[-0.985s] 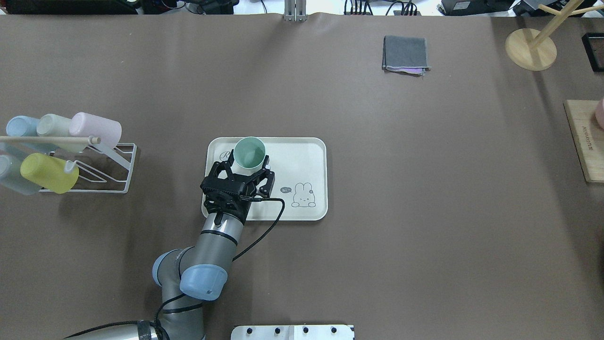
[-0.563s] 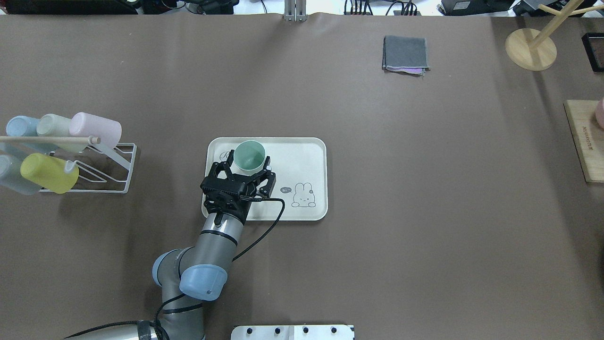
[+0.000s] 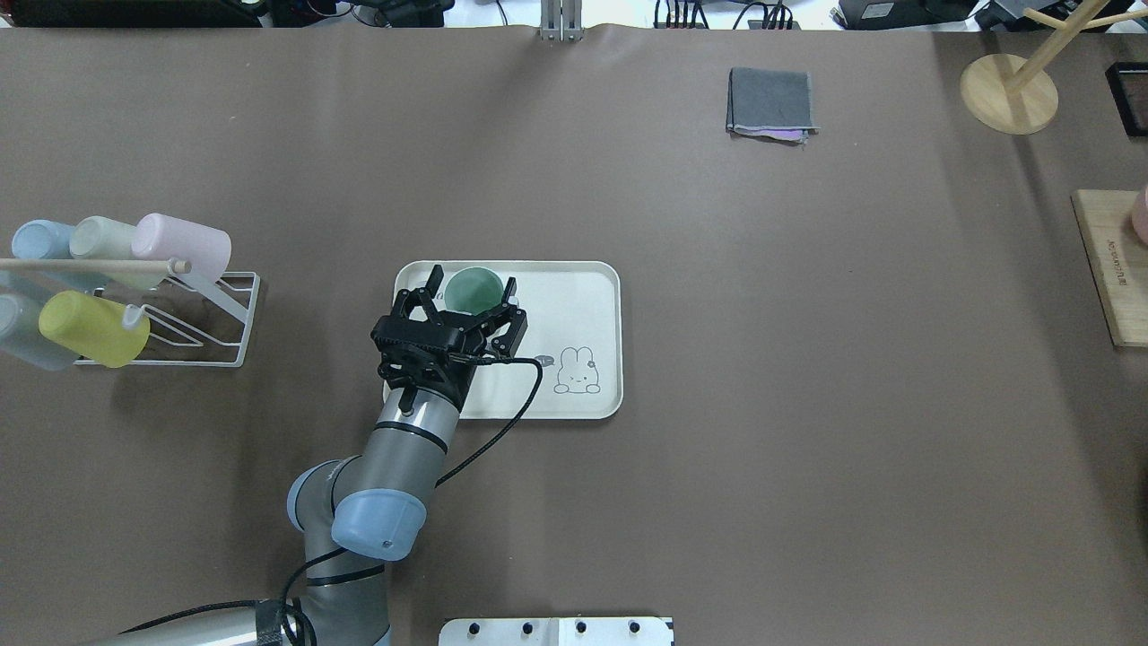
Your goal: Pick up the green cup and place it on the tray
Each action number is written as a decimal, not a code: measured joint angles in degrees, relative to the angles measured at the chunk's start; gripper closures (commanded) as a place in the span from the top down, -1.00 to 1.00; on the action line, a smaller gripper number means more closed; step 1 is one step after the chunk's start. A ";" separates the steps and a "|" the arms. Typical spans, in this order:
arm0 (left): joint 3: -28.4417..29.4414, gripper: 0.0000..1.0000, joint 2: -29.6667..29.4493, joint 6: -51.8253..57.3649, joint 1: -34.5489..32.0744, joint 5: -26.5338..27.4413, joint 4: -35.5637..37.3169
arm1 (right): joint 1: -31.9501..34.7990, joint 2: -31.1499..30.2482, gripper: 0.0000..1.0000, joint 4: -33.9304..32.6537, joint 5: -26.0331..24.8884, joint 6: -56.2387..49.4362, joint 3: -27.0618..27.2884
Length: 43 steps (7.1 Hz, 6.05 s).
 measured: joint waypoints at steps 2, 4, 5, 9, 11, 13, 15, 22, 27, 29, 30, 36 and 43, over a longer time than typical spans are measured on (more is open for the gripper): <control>-9.36 0.95 4.72 4.09 -1.93 -4.30 0.48 | 0.00 -0.06 0.99 0.08 0.03 -0.12 0.06; -21.97 0.95 13.59 7.97 -5.53 -11.25 1.42 | 0.00 -0.05 0.99 0.12 0.05 -0.14 0.10; -26.96 0.95 17.63 8.34 -8.57 -16.19 2.23 | 0.00 -0.01 0.99 0.16 0.09 -0.14 0.13; -31.86 0.95 23.90 7.52 -40.89 -58.04 13.42 | 0.00 0.11 0.99 0.19 0.28 -0.14 0.15; -27.10 0.95 24.23 6.91 -61.59 -82.10 22.77 | 0.00 0.29 0.99 0.17 0.29 -0.14 0.06; -12.22 0.95 23.61 9.56 -77.00 -100.29 26.12 | -0.11 0.56 0.99 0.11 0.30 -0.08 0.07; -3.11 0.95 22.89 14.66 -82.79 -106.35 34.06 | -0.10 1.06 0.99 0.07 0.24 0.07 0.14; 1.84 0.95 22.50 18.94 -74.11 -103.24 44.49 | -0.13 1.22 1.00 0.27 -0.42 0.74 0.09; -1.37 0.95 21.34 18.32 -76.66 -110.17 52.37 | -0.17 1.17 1.00 0.25 -0.61 0.02 0.16; -2.83 0.95 21.57 18.74 -77.55 -110.94 55.71 | -0.07 1.06 1.00 0.22 -0.59 -0.04 0.19; -2.98 0.95 21.67 18.88 -77.85 -110.97 56.68 | -0.03 0.89 1.00 0.20 -0.50 -0.05 0.22; -7.36 0.96 21.74 19.15 -78.63 -110.75 63.76 | 0.00 0.29 1.00 0.19 -0.42 -0.05 0.62; -15.99 0.96 30.17 24.42 -79.00 -109.92 64.98 | 0.00 0.36 1.00 0.19 -0.58 0.01 0.60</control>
